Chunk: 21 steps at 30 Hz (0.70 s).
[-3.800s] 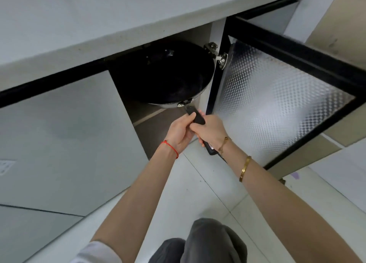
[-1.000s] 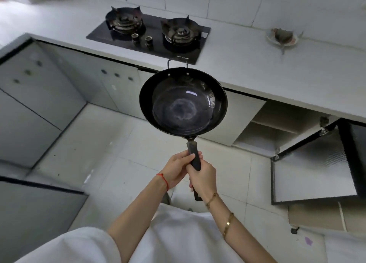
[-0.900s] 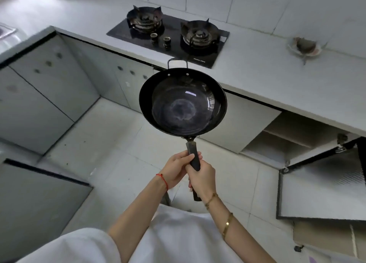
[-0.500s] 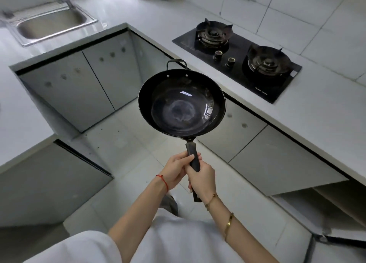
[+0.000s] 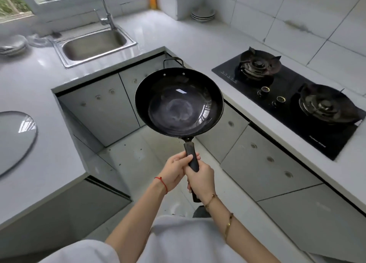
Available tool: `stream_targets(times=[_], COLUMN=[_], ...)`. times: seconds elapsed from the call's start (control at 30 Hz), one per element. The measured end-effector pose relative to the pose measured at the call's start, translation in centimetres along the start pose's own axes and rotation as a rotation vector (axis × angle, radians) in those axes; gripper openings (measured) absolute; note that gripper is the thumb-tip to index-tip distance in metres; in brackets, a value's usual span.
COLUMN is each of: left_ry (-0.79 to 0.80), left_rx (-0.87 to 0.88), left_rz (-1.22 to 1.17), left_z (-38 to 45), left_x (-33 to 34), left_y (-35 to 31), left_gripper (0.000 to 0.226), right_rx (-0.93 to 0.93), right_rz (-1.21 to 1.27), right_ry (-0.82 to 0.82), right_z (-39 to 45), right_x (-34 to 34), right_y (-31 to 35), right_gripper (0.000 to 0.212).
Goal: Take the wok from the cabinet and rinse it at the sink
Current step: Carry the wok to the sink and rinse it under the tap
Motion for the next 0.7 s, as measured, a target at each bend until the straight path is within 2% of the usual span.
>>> stream_targets(times=[0.3,0.7], left_ry=[-0.084,-0.151], left_rx=[0.071,0.108], left_rz=[-0.040,-0.050], left_z=[6.4,21.6], left_x=[-6.5,-14.8], left_y=[-7.0,-19.1], left_gripper=[0.032,0.027], right_rx=[-0.025,-0.060], right_rz=[-0.052,-0.090], right_ry=[0.062,0.110], right_z=[10.8,30.5], right_x=[2.4,2.0], right_y=[5.0,13.9], right_gripper=[0.023,0.024])
Point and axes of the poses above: each hand's wrist, its own z-axis towards the middle knuckle, its own x-axis out of the palm, y = z × x, the point moved 9 cm from there along z, towards the middle knuckle, and after that the axes turned 12 degrees about y, right-handed, at the moved point
